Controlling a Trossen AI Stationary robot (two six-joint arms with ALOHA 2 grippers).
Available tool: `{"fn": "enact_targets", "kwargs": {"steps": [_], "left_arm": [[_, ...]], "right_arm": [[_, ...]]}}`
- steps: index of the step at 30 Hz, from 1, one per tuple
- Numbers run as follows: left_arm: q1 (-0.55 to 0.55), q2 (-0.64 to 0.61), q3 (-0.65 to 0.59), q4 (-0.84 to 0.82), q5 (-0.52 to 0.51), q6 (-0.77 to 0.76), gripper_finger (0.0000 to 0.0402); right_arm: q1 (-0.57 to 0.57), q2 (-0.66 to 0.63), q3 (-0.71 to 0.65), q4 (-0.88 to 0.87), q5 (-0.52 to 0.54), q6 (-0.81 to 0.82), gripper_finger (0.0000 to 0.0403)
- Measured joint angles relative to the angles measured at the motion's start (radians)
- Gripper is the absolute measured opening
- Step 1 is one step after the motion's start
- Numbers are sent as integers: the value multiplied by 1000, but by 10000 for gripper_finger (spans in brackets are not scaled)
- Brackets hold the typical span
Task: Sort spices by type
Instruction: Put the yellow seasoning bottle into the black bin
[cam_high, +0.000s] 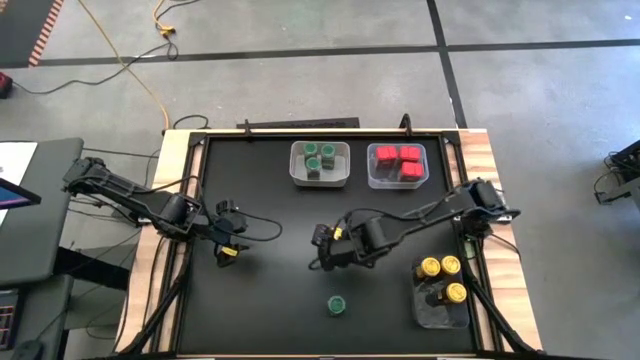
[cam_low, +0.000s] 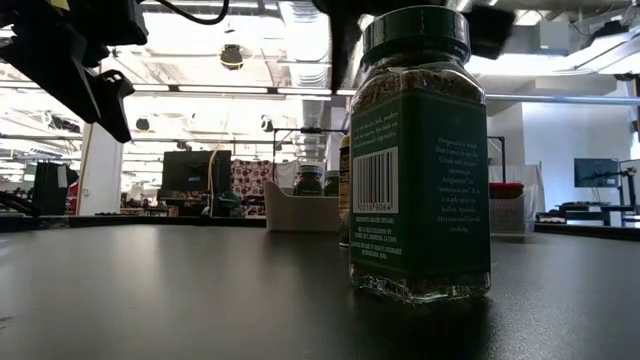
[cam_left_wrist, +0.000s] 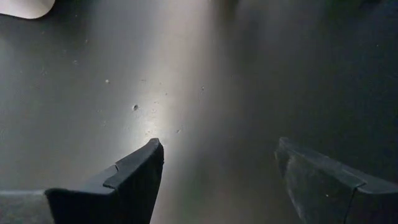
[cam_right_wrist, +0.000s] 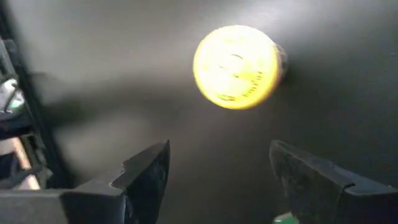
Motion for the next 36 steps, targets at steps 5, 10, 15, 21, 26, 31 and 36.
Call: {"fn": "enact_targets", "kwargs": {"steps": [5,10,15,21,26,31,36], "left_arm": [[0,0,0,-2,0,-1,297],[0,0,0,-3,0,-16,297],[0,0,0,-2,-2,-6,297],[0,0,0,1,-10,-3,297],[0,0,0,1,-10,-3,297],[0,0,1,-9,-10,-3,297],[0,0,1,-11,-10,28,297]], "right_arm": [[-52,34,100,-78,-18,-25,302],[-87,46,159,-178,-100,-11,302],[-111,46,160,-175,-176,30,302],[-147,46,160,-165,-191,37,302],[-178,46,148,-180,-246,20,302],[-182,46,139,-180,-258,19,302],[-194,62,140,-177,-274,19,301]]}}
